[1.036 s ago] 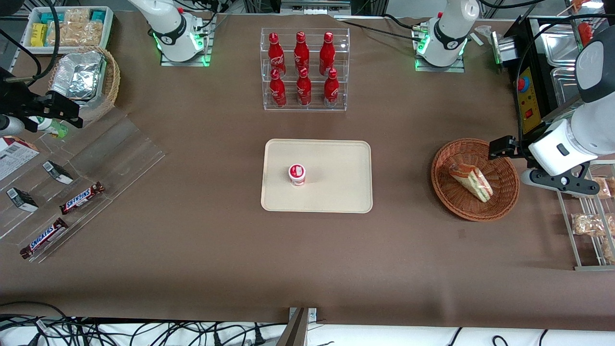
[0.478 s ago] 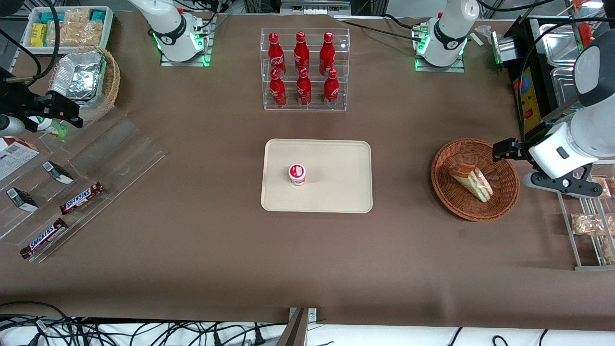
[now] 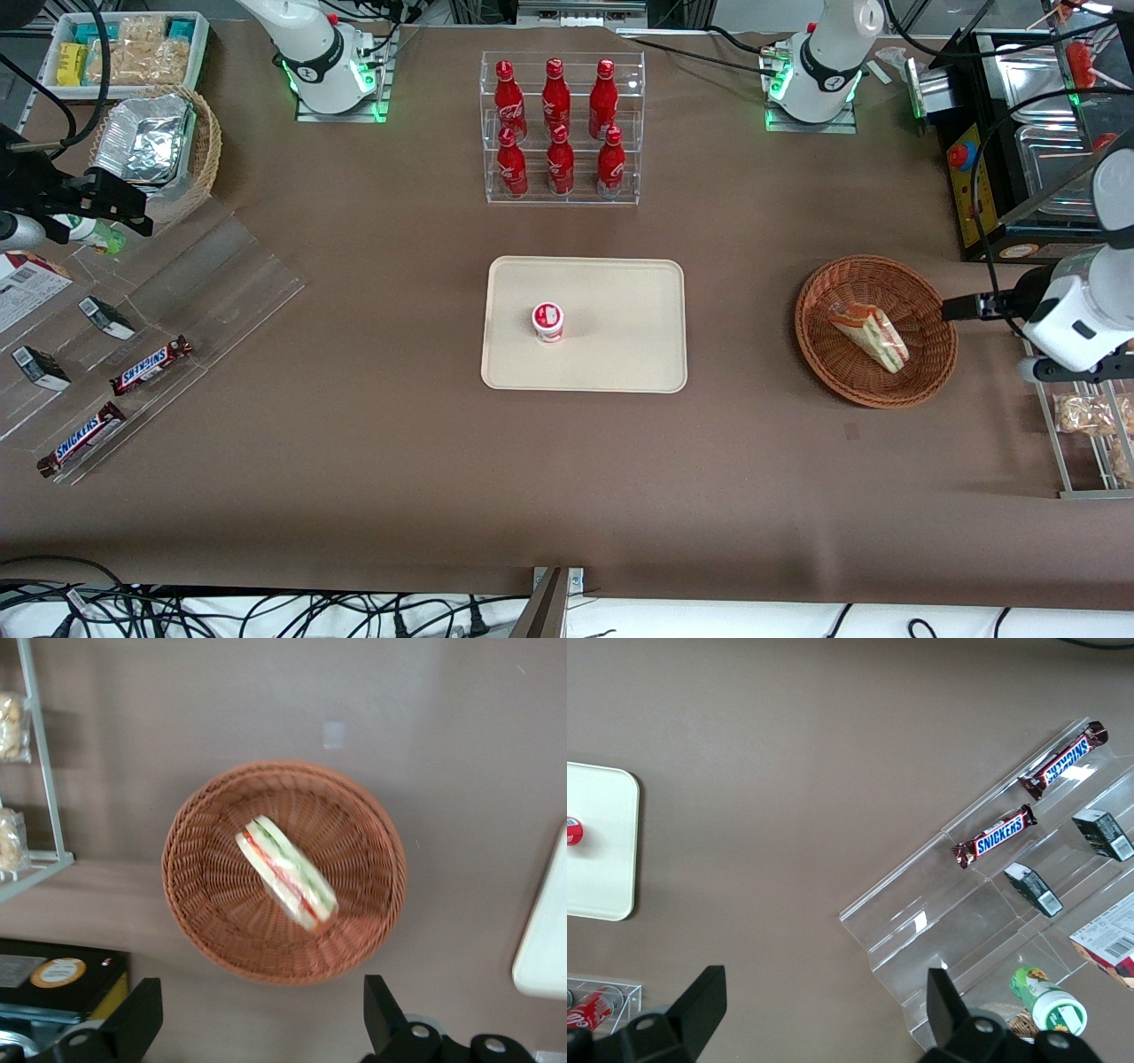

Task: Place sandwich from basket to tray
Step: 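Lower the open left gripper around the wrapped sandwich in the basket, then close the left gripper on the sandwich, then lift the sandwich and carry it with the left gripper to the tray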

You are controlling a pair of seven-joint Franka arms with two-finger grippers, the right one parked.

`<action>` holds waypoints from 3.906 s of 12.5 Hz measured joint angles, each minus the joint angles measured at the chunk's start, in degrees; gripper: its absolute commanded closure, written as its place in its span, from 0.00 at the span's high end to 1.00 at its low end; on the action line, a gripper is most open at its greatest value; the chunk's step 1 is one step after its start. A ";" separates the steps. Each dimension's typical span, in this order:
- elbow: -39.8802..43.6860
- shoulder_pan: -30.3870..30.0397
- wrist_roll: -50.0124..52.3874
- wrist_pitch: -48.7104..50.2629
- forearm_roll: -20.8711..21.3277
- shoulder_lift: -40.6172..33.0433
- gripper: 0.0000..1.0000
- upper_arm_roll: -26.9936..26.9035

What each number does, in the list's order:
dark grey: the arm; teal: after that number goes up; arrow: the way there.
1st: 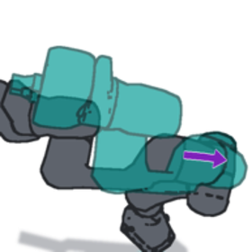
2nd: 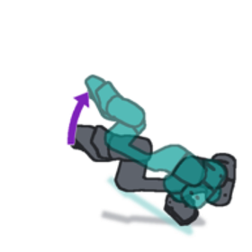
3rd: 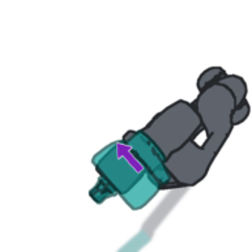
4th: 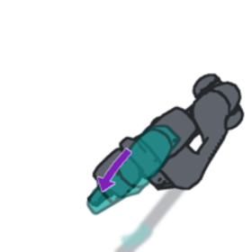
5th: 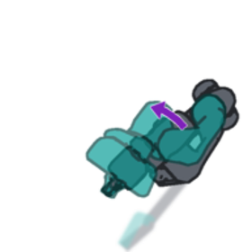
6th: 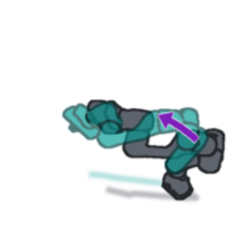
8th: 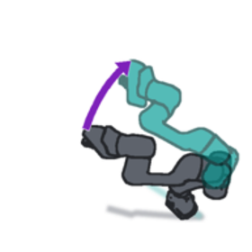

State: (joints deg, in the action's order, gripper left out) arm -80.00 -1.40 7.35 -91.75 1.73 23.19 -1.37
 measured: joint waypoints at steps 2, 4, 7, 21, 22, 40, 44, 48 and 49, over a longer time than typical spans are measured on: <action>-2.07 0.60 9.58 -5.19 0.46 1.60 1.00 0.46; -5.00 0.82 16.90 -8.69 1.66 1.98 1.00 0.94; -8.63 1.92 24.23 -11.29 7.19 1.90 1.00 1.79; -35.11 3.32 46.19 -35.59 16.26 -2.75 1.00 2.33; -35.60 3.47 46.75 -36.20 16.26 -2.75 1.00 2.39; -36.82 4.10 50.72 -37.05 16.43 -3.44 0.37 4.28; -27.15 4.34 41.59 -18.93 18.83 -4.73 0.38 9.57; -18.32 4.42 35.09 -8.69 18.63 -5.64 0.39 16.05; -17.73 4.48 34.44 -8.37 18.13 -5.63 0.40 18.10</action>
State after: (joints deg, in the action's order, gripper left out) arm -97.73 3.08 41.79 -100.13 19.86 17.57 16.73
